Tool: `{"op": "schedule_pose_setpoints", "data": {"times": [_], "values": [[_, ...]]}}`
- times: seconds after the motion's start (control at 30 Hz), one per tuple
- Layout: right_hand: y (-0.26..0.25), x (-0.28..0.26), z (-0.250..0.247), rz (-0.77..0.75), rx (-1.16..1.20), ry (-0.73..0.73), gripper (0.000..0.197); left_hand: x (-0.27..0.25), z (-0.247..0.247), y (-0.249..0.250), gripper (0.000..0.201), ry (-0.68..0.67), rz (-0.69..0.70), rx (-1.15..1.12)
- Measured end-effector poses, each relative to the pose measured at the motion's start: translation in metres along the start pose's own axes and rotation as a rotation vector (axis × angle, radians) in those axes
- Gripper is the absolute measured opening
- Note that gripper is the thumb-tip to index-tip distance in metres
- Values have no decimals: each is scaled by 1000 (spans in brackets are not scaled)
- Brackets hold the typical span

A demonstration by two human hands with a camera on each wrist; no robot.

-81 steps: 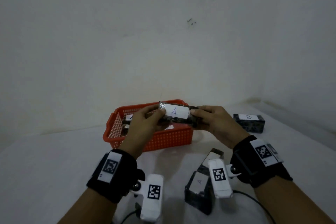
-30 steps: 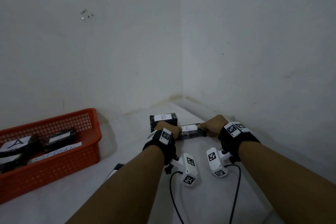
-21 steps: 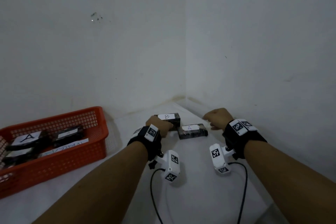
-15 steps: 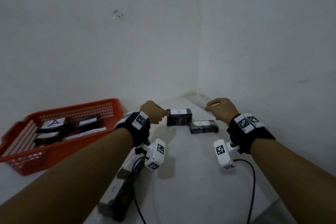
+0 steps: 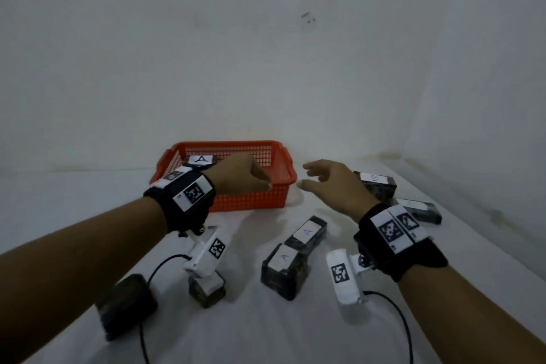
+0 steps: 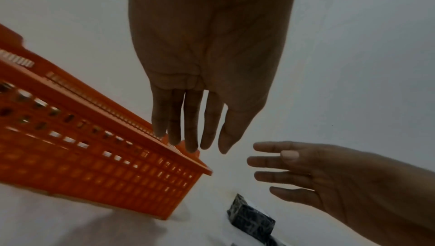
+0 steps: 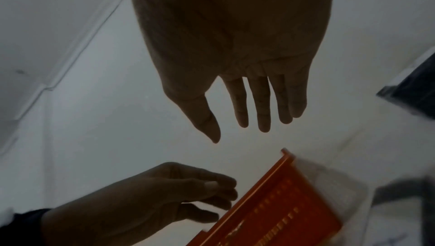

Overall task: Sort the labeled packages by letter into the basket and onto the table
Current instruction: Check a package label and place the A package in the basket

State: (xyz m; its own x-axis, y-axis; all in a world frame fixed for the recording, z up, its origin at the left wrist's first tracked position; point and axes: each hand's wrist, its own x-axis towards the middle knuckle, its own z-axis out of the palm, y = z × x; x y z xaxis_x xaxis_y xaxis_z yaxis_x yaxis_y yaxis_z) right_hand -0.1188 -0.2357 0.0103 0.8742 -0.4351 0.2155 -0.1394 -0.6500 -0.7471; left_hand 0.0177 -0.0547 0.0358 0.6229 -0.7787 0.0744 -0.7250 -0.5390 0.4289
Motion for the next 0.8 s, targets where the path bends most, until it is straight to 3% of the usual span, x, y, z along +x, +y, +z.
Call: {"op": "schedule_pose_setpoints", "data": {"times": [0.17,0.43,0.67,0.8], "values": [[-45,-27,60,-96,-12,-175,50,-49,-5,-38,27,-134,-1,67],[-64,-52,130,-54,-187,-426,64,-98,6,-76,57,-464,-92,59],[-55,-53,148,72,-266,-524,69,-106,15,-78,48,-523,-79,21],[-49,-54,151,103,-264,-561,74,-107,14,-79,55,-588,-68,5]]}}
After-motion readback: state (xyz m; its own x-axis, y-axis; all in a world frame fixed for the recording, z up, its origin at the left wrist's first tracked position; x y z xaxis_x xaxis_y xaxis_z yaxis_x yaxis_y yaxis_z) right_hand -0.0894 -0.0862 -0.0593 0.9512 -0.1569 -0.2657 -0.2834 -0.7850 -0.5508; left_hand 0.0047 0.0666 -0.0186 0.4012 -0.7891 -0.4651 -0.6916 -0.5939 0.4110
